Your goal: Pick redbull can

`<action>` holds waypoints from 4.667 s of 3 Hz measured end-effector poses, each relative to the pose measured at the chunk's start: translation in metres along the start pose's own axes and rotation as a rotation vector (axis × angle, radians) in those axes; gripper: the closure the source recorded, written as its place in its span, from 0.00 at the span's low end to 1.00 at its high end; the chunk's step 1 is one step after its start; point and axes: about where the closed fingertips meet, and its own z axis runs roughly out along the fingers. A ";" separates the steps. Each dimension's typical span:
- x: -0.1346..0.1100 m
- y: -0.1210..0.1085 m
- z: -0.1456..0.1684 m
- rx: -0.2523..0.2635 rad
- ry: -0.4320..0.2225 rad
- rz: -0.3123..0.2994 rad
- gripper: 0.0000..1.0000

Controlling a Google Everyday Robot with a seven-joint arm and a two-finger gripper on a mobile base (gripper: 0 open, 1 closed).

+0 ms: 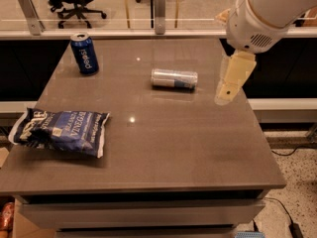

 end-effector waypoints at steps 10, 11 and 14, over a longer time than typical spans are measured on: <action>-0.036 -0.035 0.200 -0.256 -0.042 -0.044 0.40; -0.037 -0.036 0.197 -0.256 -0.042 -0.044 0.62; -0.043 -0.055 0.184 -0.239 -0.041 -0.067 1.00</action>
Offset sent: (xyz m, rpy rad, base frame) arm 0.0598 0.0246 -0.0627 0.0261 0.0822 0.0653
